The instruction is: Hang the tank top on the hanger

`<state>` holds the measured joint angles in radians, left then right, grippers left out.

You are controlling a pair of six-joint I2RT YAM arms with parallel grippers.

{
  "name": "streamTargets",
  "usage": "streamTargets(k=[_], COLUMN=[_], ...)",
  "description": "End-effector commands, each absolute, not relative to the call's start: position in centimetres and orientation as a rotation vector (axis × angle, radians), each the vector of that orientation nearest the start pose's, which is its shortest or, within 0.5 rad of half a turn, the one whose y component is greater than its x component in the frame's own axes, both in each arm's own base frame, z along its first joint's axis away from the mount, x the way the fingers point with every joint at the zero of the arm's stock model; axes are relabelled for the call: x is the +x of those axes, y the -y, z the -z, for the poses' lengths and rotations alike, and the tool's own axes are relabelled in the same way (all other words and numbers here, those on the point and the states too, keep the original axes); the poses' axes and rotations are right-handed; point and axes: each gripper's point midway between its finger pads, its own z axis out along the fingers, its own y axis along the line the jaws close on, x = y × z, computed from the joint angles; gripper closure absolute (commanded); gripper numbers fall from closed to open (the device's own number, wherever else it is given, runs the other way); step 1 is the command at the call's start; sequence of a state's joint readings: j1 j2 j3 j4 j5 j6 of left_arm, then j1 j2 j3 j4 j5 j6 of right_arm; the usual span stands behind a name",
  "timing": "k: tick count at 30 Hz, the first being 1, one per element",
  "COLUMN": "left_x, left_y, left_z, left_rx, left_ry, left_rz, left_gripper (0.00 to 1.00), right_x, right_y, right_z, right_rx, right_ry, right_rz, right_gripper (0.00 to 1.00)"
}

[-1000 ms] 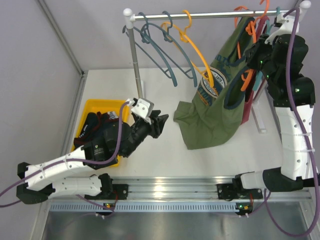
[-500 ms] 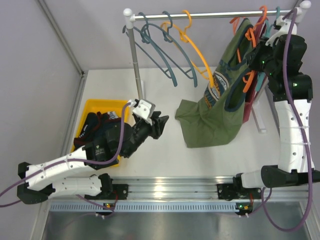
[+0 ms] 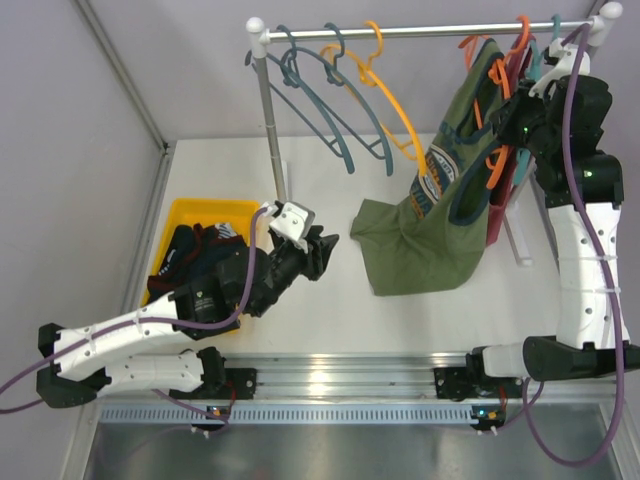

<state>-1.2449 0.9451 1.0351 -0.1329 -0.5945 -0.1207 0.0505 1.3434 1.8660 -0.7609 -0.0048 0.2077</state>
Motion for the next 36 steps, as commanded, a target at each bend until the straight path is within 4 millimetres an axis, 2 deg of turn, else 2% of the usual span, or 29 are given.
streamTargets(k=[1, 6, 19, 25, 36], left_x=[19.4, 19.4, 19.4, 19.5, 19.6], left_y=[27.9, 28.0, 28.0, 27.9, 27.9], left_z=[-36.9, -36.9, -36.8, -36.7, -36.7], left_rx=[0.413, 0.413, 0.408, 0.405, 0.412], left_ry=[-1.542, -1.541, -1.557, -1.564, -1.575], left_rz=[0.604, 0.609, 0.61, 0.596, 0.582], left_gripper=[0.57, 0.56, 0.55, 0.54, 0.54], right_x=[37.4, 37.1, 35.2, 33.9, 32.8], right_y=[-2.4, -2.5, -2.2, -2.4, -2.6], right_z=[-47.4, -47.5, -47.8, -47.8, -47.8], right_rx=[0.115, 0.118, 0.172, 0.187, 0.192], right_ry=[-1.714, -1.718, -1.714, -1.715, -1.72], right_rz=[-0.184, -0.188, -0.2, -0.227, -0.244], right_gripper=[1.0, 1.0, 0.63, 0.52, 0.47])
